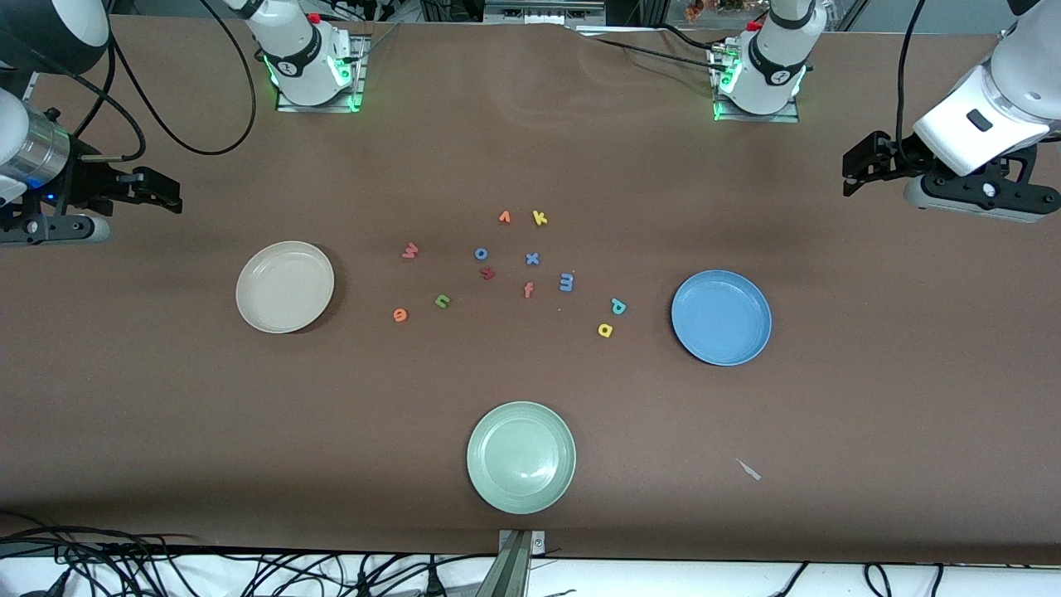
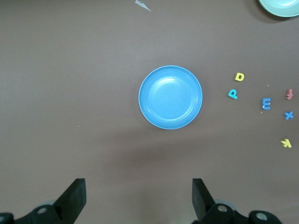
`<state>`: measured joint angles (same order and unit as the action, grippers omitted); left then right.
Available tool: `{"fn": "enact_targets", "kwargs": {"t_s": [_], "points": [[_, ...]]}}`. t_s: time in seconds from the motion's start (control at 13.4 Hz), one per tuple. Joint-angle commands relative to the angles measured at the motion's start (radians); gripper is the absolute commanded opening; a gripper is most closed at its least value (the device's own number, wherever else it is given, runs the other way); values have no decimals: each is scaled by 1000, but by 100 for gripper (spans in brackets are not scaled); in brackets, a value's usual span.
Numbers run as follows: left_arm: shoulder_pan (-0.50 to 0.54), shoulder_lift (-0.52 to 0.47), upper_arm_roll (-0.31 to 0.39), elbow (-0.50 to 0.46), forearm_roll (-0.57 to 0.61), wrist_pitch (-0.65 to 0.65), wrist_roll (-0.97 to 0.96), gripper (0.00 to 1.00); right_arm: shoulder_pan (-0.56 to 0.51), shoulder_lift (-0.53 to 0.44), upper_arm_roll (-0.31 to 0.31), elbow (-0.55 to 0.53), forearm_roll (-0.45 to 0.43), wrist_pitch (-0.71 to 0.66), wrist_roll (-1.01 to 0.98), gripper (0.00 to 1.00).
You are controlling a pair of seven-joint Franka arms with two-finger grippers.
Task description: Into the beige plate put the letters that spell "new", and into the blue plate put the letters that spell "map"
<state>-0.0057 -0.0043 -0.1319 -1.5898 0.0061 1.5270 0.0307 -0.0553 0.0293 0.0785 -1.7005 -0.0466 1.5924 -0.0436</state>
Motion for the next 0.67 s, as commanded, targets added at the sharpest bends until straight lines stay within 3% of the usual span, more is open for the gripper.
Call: {"fn": "enact_targets", "kwargs": {"t_s": [0.0,0.6], "points": [[-5,23,0,30,17,-2,20,100,-8,-11,6,-4,13,-11,-12,100],[-4,23,-11,30,18,12,8,100,-8,-11,6,-4,13,-11,-12,100]]}}
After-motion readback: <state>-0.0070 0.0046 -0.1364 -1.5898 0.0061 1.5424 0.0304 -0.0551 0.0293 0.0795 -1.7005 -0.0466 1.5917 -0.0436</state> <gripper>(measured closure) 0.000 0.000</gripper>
